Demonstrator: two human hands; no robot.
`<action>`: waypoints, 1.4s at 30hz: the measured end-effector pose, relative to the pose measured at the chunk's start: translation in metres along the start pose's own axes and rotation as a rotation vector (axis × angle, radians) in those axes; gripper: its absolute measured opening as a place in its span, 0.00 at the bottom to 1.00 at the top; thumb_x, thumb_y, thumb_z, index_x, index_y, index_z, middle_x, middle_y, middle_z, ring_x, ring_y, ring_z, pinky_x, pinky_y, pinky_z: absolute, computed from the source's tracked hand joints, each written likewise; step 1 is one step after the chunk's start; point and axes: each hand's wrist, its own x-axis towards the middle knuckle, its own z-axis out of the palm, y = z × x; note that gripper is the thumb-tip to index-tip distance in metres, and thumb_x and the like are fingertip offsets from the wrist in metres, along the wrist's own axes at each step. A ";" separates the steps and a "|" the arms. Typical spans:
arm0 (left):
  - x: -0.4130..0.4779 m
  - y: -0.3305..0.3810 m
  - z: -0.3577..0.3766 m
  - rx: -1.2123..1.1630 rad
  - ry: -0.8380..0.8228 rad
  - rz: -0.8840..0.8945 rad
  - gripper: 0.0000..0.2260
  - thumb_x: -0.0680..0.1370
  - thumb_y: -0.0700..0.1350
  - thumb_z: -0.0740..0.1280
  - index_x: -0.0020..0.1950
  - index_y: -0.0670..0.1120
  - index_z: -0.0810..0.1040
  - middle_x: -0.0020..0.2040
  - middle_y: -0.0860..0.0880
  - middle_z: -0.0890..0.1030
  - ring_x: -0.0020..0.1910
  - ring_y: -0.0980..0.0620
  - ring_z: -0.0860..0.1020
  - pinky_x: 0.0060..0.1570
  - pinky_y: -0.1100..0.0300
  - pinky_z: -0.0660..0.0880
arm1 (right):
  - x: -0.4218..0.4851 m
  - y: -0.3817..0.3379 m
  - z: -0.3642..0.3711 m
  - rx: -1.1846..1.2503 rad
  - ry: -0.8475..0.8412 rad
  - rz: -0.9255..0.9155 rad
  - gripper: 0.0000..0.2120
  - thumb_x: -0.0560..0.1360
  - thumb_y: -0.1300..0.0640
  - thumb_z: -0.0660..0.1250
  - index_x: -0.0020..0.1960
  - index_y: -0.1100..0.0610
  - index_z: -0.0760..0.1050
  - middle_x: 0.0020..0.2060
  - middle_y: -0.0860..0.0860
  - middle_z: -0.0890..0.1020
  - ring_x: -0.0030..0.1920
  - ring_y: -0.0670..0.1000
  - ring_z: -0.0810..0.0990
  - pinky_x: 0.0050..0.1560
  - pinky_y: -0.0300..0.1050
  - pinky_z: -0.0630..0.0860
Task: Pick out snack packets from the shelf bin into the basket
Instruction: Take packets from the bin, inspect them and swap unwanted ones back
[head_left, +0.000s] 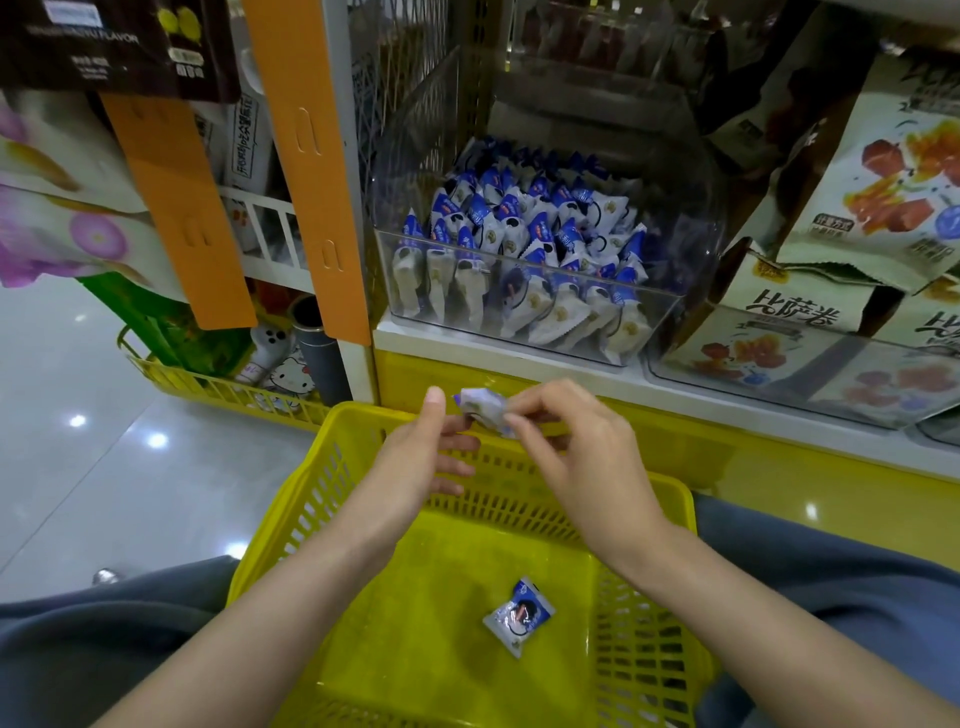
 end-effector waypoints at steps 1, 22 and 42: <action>-0.001 0.001 0.001 -0.067 -0.023 -0.037 0.21 0.81 0.55 0.48 0.48 0.45 0.76 0.42 0.47 0.80 0.38 0.50 0.77 0.36 0.60 0.73 | -0.004 -0.002 0.003 -0.027 -0.043 -0.049 0.03 0.74 0.57 0.67 0.46 0.56 0.78 0.44 0.48 0.79 0.45 0.46 0.79 0.44 0.47 0.78; 0.001 -0.022 0.003 0.105 0.111 0.254 0.08 0.77 0.40 0.64 0.49 0.53 0.69 0.46 0.48 0.77 0.39 0.56 0.77 0.37 0.65 0.73 | -0.010 -0.007 0.022 0.958 -0.225 0.838 0.11 0.79 0.60 0.58 0.55 0.66 0.73 0.51 0.62 0.81 0.47 0.54 0.80 0.45 0.42 0.80; -0.005 -0.036 0.000 0.757 0.087 0.519 0.07 0.79 0.42 0.60 0.54 0.45 0.75 0.38 0.49 0.78 0.34 0.53 0.76 0.31 0.64 0.66 | -0.028 0.007 0.037 0.709 -0.265 0.688 0.16 0.75 0.65 0.65 0.58 0.53 0.64 0.51 0.55 0.78 0.37 0.48 0.80 0.35 0.41 0.79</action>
